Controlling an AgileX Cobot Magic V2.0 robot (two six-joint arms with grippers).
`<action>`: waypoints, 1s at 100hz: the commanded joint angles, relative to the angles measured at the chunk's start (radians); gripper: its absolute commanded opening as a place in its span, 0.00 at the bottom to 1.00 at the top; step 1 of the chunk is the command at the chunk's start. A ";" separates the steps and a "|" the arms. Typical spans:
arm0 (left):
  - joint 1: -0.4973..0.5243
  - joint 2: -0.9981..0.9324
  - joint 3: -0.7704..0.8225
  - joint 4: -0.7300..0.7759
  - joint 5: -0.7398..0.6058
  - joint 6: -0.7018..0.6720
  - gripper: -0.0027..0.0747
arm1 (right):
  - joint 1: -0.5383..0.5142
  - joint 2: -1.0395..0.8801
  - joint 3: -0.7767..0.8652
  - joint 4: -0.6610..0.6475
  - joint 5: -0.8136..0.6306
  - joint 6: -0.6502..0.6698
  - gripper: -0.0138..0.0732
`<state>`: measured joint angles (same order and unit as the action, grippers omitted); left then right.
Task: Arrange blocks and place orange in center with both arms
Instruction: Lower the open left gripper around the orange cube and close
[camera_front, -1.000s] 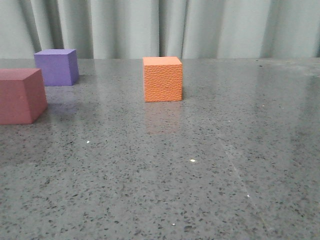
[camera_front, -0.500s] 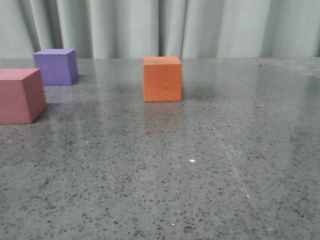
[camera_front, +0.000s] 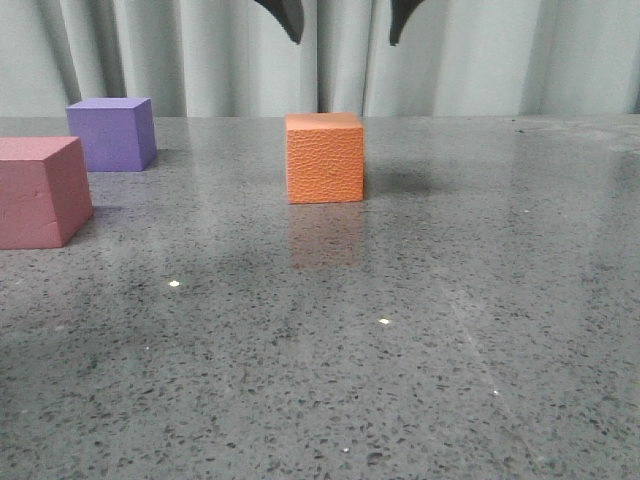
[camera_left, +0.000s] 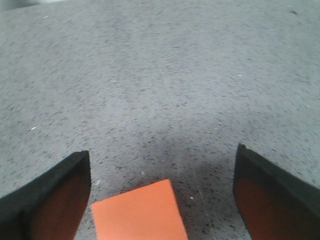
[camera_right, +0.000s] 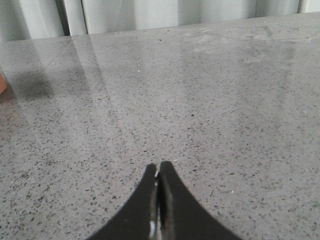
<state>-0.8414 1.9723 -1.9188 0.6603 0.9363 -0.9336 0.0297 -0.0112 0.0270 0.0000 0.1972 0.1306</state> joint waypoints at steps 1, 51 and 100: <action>-0.003 -0.053 -0.038 0.067 0.021 -0.098 0.75 | -0.007 -0.021 -0.014 -0.009 -0.084 -0.009 0.08; -0.003 -0.017 -0.038 0.043 0.083 -0.123 0.75 | -0.007 -0.021 -0.014 -0.009 -0.084 -0.009 0.08; -0.005 0.052 -0.028 -0.017 0.104 -0.112 0.75 | -0.007 -0.021 -0.014 -0.009 -0.084 -0.009 0.08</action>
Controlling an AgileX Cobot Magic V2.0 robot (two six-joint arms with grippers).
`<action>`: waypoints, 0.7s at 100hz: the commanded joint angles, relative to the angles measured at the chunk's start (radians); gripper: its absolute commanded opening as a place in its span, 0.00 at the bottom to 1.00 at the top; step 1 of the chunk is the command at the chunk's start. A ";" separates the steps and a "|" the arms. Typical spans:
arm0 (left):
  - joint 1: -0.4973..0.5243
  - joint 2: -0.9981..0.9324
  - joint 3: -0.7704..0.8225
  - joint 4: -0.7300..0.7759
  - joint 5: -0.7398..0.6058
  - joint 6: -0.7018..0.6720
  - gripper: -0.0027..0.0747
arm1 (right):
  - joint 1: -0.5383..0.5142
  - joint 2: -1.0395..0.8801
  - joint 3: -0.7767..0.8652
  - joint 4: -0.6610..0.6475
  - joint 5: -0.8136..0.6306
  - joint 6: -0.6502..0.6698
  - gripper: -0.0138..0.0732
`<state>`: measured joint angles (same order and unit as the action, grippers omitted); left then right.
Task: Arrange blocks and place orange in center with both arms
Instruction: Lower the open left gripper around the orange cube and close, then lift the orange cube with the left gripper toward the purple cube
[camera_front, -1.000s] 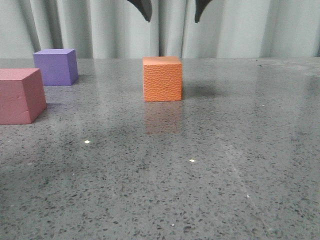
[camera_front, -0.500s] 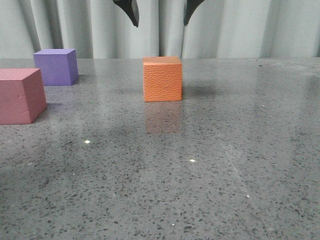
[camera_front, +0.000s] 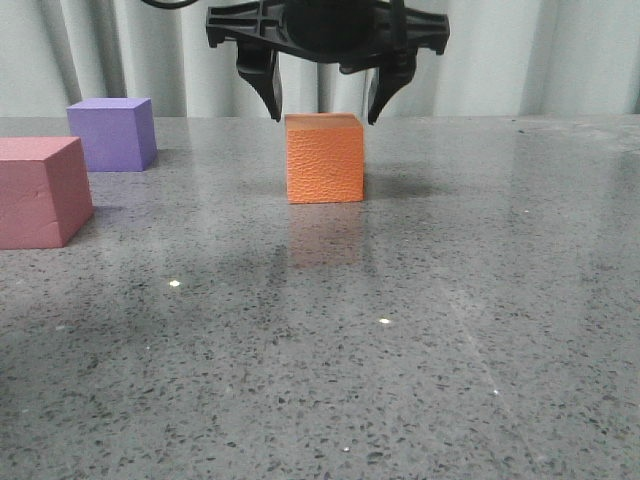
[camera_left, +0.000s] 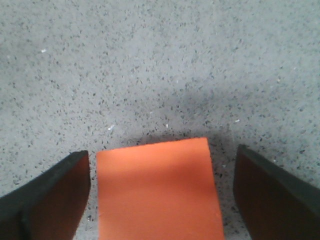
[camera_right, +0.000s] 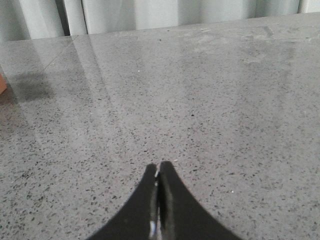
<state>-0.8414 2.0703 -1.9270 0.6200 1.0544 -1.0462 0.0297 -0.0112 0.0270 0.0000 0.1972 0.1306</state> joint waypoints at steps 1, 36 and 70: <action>-0.005 -0.046 -0.020 0.020 -0.014 0.000 0.75 | -0.007 -0.021 -0.014 -0.009 -0.084 -0.009 0.08; -0.005 -0.024 -0.020 -0.010 0.006 0.050 0.54 | -0.007 -0.021 -0.014 -0.009 -0.084 -0.009 0.08; -0.005 -0.068 -0.020 0.014 -0.028 0.069 0.01 | -0.007 -0.021 -0.014 -0.009 -0.084 -0.009 0.08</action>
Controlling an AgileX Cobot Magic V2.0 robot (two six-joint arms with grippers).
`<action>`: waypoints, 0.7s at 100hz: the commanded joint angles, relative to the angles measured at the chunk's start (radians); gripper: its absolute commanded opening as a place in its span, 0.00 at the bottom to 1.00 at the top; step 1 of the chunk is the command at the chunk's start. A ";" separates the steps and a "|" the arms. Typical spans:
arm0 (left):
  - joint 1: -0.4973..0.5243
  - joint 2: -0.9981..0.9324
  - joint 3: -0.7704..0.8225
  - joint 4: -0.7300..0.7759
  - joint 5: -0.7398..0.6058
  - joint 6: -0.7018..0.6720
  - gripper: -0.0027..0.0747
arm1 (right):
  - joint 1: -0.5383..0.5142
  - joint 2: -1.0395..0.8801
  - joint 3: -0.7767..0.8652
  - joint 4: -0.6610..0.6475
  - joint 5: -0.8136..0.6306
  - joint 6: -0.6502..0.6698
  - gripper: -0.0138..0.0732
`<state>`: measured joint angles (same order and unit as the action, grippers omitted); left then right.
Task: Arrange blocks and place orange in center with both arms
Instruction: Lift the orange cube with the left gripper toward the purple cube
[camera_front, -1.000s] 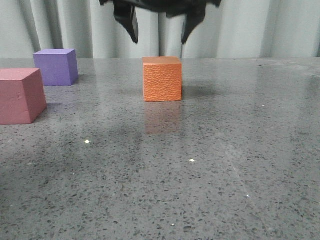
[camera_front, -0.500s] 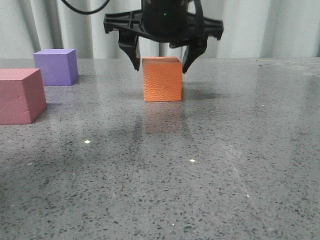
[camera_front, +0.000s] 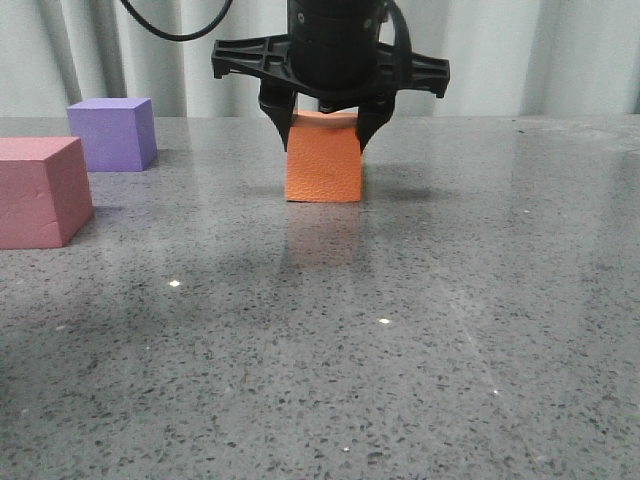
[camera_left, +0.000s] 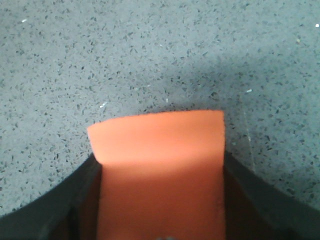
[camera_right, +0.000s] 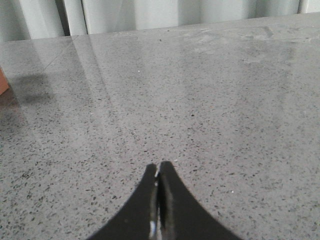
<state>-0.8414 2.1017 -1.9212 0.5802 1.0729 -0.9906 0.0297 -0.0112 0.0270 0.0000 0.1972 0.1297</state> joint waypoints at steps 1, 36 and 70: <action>-0.005 -0.102 -0.026 0.056 -0.048 0.017 0.01 | -0.007 -0.021 -0.014 -0.009 -0.084 -0.008 0.08; 0.052 -0.276 -0.020 0.241 0.022 0.082 0.01 | -0.007 -0.021 -0.014 -0.009 -0.084 -0.008 0.08; 0.175 -0.428 0.214 0.252 -0.029 0.094 0.01 | -0.007 -0.021 -0.014 -0.009 -0.084 -0.008 0.08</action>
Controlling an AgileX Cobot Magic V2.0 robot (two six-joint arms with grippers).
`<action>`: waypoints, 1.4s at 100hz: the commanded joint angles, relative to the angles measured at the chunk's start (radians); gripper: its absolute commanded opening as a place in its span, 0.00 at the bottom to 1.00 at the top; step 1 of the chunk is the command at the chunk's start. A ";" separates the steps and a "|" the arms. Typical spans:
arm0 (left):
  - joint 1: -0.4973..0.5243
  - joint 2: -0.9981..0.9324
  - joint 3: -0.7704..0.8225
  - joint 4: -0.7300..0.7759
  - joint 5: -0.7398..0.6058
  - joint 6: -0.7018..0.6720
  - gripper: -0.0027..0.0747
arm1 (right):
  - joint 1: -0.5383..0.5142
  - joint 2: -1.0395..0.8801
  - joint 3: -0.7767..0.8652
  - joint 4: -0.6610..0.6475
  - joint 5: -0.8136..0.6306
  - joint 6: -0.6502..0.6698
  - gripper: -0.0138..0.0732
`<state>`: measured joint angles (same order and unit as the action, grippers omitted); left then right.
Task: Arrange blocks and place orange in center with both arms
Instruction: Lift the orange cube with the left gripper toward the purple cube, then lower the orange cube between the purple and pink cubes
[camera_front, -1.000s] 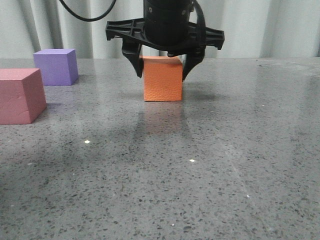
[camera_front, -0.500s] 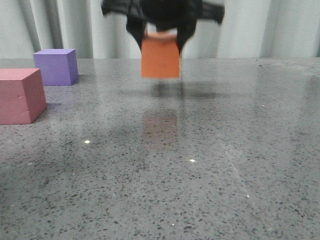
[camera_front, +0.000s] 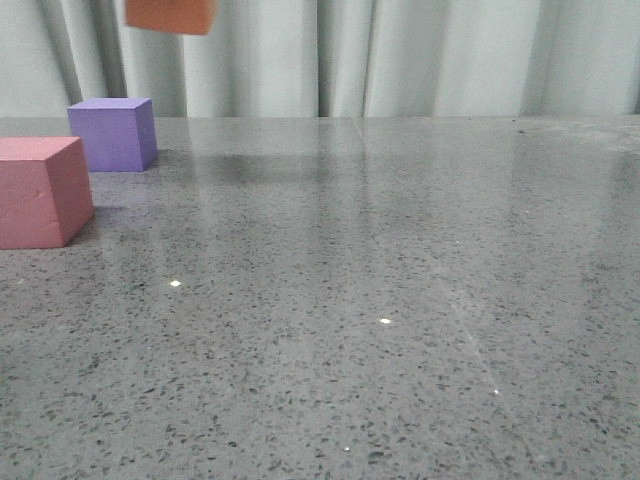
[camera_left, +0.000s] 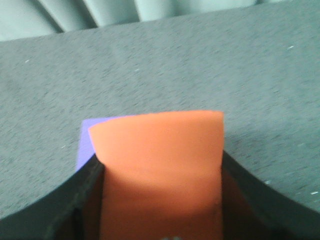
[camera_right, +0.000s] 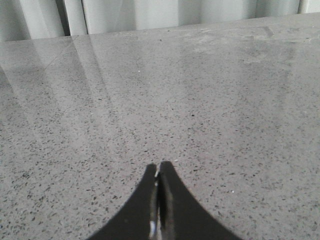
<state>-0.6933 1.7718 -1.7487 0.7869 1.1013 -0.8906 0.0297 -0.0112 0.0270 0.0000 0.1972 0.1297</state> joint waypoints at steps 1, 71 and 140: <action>0.033 -0.103 0.049 0.045 -0.061 -0.008 0.01 | -0.007 -0.021 -0.014 -0.009 -0.084 -0.008 0.08; 0.187 -0.266 0.445 -0.055 -0.368 -0.015 0.01 | -0.007 -0.021 -0.014 -0.009 -0.084 -0.008 0.08; 0.221 -0.201 0.462 -0.074 -0.442 -0.015 0.01 | -0.007 -0.021 -0.014 -0.009 -0.084 -0.008 0.08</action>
<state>-0.4751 1.5987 -1.2695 0.6886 0.7082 -0.8961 0.0297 -0.0112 0.0270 0.0000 0.1972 0.1297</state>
